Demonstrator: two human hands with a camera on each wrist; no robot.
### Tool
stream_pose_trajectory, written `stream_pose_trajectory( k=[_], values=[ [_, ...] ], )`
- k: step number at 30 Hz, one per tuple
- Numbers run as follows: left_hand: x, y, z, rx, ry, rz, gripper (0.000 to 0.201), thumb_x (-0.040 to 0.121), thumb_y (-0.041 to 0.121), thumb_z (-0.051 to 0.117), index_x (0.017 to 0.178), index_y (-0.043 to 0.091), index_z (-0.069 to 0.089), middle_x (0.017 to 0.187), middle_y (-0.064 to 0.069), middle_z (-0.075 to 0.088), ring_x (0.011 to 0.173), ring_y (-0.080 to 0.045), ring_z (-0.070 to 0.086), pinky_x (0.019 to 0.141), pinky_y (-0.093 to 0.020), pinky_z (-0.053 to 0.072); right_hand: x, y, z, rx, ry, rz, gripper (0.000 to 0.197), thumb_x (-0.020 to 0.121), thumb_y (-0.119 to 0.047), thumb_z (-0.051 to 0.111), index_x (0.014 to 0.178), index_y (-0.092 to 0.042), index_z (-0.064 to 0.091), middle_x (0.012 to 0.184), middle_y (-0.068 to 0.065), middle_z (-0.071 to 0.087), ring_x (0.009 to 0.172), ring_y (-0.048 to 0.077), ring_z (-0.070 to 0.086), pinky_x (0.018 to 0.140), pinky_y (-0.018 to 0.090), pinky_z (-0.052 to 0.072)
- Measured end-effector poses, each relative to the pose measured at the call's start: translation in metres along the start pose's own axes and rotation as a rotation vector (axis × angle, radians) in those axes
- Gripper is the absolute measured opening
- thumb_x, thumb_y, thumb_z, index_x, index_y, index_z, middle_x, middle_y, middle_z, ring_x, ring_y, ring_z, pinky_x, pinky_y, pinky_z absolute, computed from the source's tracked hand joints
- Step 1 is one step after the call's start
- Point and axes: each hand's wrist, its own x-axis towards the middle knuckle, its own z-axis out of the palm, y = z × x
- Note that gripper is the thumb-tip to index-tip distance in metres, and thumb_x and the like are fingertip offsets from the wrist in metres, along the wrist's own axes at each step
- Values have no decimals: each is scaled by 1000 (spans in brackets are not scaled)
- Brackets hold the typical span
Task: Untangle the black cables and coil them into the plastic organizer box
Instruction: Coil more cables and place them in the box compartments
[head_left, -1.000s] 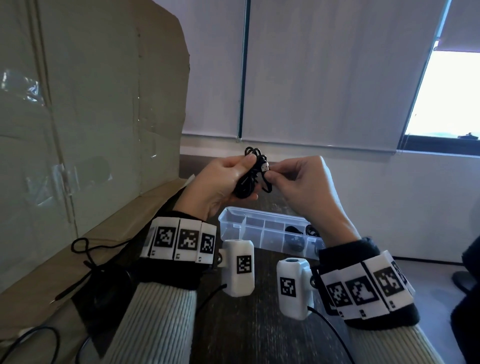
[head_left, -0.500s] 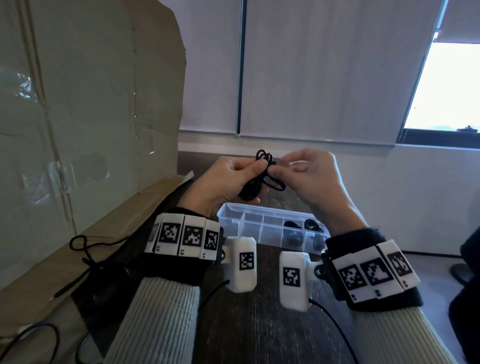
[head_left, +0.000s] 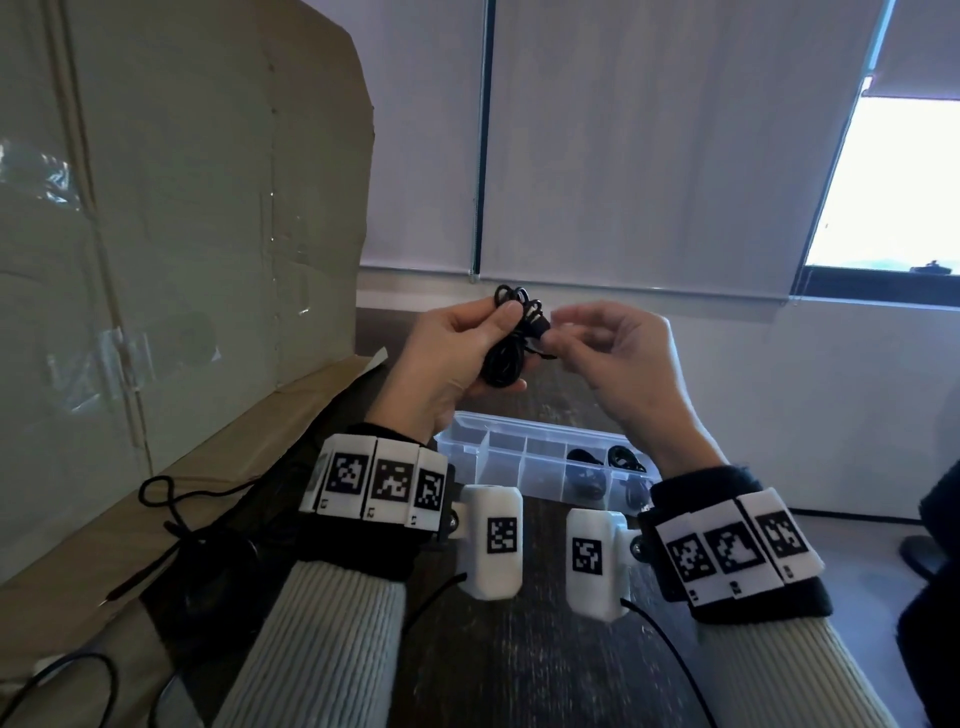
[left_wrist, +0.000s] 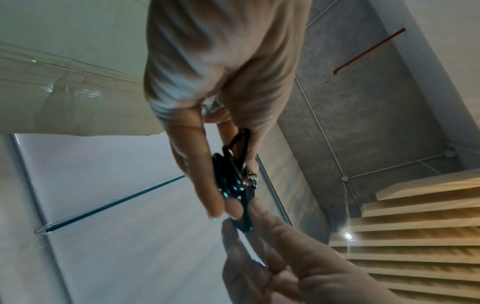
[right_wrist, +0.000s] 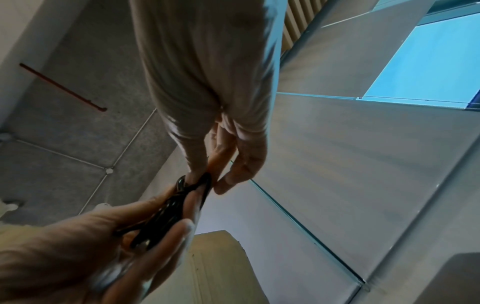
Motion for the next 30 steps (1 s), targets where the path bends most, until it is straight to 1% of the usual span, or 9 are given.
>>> stream_pose_trajectory(
  k=[3,6,9,13,17,20,23,26,30],
  values=[
    [1,-3,1,68,-24,10,11,92,17,60,97,15,70,76,-3,74,65,-19,71,59,-37,60,0,1,-2,-67,-29,-22,19,77,-11,78,71,-29,74,74,-5,75,72,15,72,76,38,56],
    [3,-8,0,188,-32,66,11,92,16,61,92,19,72,76,3,74,70,-13,69,69,-31,59,1,0,-3,-190,-66,-37,7,74,-21,76,70,-25,74,74,0,75,76,26,73,79,48,57],
    [4,-10,-2,294,-59,98,13,92,13,62,91,21,72,81,6,72,77,-6,64,74,-17,53,1,2,-1,-357,-89,-52,17,77,-15,77,65,-23,70,67,-2,72,64,13,66,68,29,53],
    [1,-6,-5,326,-129,122,22,94,10,57,111,20,67,90,10,71,85,0,64,84,-15,51,-2,-4,1,-402,-54,-72,15,78,-13,77,68,-23,71,61,-10,66,53,-3,56,57,13,41],
    [-1,-4,-11,322,-179,144,28,94,9,56,121,10,63,108,3,70,102,-2,64,95,-19,48,0,-9,-7,-390,-62,-80,32,78,-8,77,61,-33,65,63,-11,68,62,6,65,65,20,48],
    [-3,-3,-13,272,-188,131,26,91,6,58,116,8,64,94,6,74,85,-3,69,73,-19,55,0,-10,-11,-371,-123,-80,18,77,-9,77,68,-24,73,69,-3,73,70,15,70,74,34,57],
    [-7,-1,-9,226,-188,64,21,92,6,57,111,4,65,64,7,72,53,1,64,47,-11,46,0,-13,-15,-405,-184,-114,8,76,-8,77,74,-16,77,70,3,73,71,22,69,74,41,58],
    [-7,-2,-7,148,-191,-28,19,91,11,58,106,3,68,69,3,73,57,-4,65,46,-16,50,-1,-17,-18,-386,-197,-148,8,76,-6,77,78,-14,78,71,-1,73,68,15,68,73,36,57],
    [-7,-1,-7,72,-192,-55,13,90,10,59,98,9,70,73,2,74,61,-5,68,48,-20,53,0,-16,-17,-328,-130,-125,7,73,-10,78,77,-16,77,72,-2,74,70,15,71,76,43,59]
  ],
)
